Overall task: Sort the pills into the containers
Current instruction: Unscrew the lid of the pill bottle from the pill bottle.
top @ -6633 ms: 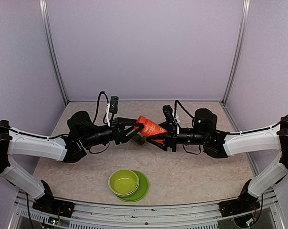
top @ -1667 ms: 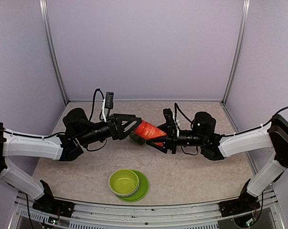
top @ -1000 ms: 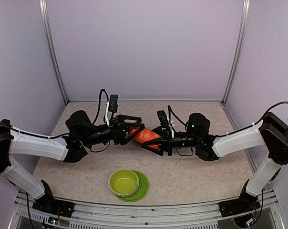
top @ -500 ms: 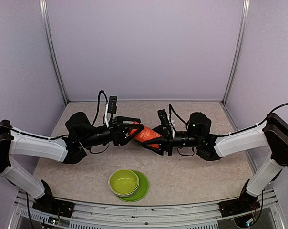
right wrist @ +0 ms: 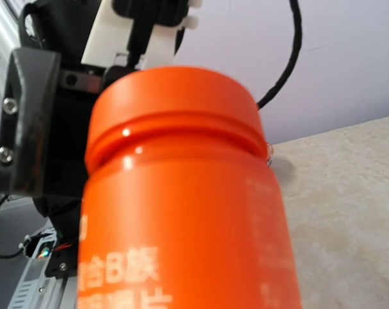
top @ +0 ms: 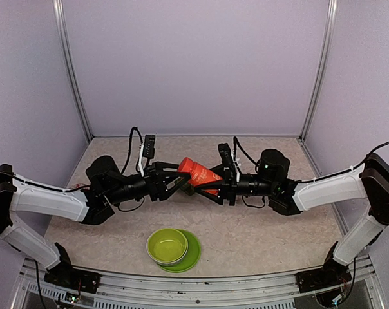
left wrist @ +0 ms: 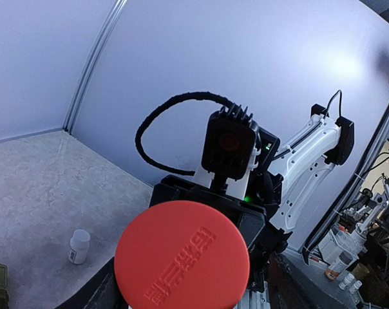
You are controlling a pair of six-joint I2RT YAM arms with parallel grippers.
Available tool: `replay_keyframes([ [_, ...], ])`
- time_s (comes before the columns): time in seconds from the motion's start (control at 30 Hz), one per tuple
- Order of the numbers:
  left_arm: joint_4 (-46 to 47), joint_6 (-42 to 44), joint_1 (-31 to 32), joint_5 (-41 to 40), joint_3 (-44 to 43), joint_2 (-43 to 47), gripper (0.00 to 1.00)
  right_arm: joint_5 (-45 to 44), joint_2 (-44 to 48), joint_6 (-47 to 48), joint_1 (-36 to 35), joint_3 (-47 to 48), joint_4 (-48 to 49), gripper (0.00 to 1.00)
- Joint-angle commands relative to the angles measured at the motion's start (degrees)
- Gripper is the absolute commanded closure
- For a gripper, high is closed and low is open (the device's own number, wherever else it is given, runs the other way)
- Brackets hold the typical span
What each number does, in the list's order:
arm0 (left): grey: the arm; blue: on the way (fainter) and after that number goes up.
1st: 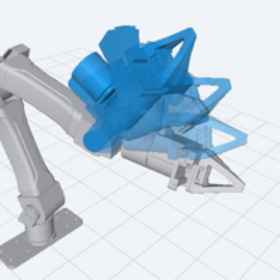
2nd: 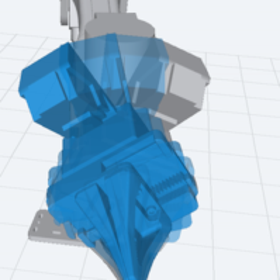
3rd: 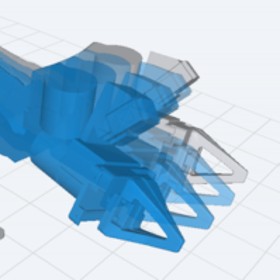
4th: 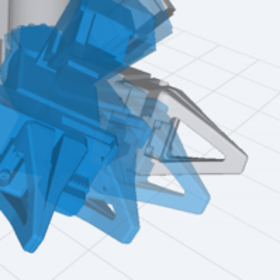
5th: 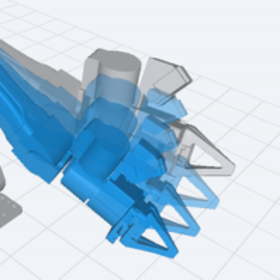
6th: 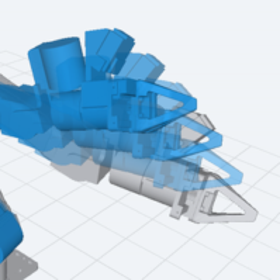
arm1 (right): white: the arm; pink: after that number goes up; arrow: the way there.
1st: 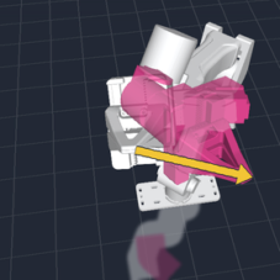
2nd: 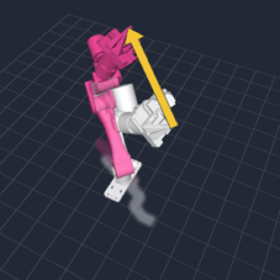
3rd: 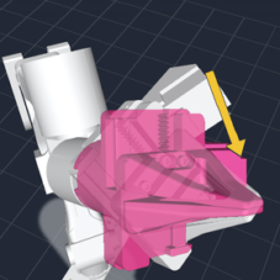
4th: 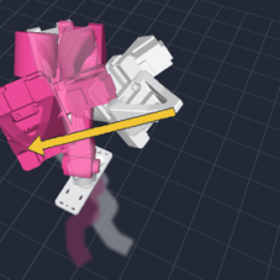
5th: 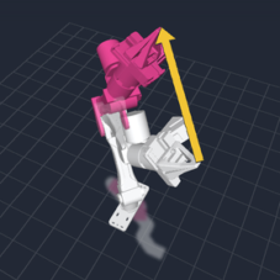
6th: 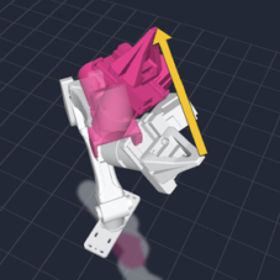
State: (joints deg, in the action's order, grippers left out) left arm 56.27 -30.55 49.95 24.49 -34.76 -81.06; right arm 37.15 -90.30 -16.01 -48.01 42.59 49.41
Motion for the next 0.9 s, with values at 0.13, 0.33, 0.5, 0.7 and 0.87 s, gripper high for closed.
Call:
replay_keyframes([
  [0.13, 2.54, -0.67, -0.52, -0.22, 1.10, 1.80, 0.39, -1.91, 0.16, -0.06, 1.27, 0.04, 0.70, 0.67],
  [0.33, 2.69, -1.19, -0.91, -0.59, 0.19, 1.15, 0.47, -1.11, -0.10, 0.33, 1.30, -0.26, 0.89, 0.67],
  [0.5, 3.57, -2.02, -0.91, -0.71, 0.33, 0.87, 0.50, -1.61, 0.22, 0.77, 1.30, -0.52, 0.68, 0.67],
  [0.7, 5.26, -2.62, -0.91, -2.06, 1.10, 1.30, 0.52, -1.47, 0.04, 1.09, 1.30, -0.75, 0.77, 0.67],
  [0.87, 7.90, -3.38, -0.75, -2.25, 1.69, 1.16, 0.51, -1.40, 0.35, 1.16, 1.32, -1.01, 1.20, 0.67],
])
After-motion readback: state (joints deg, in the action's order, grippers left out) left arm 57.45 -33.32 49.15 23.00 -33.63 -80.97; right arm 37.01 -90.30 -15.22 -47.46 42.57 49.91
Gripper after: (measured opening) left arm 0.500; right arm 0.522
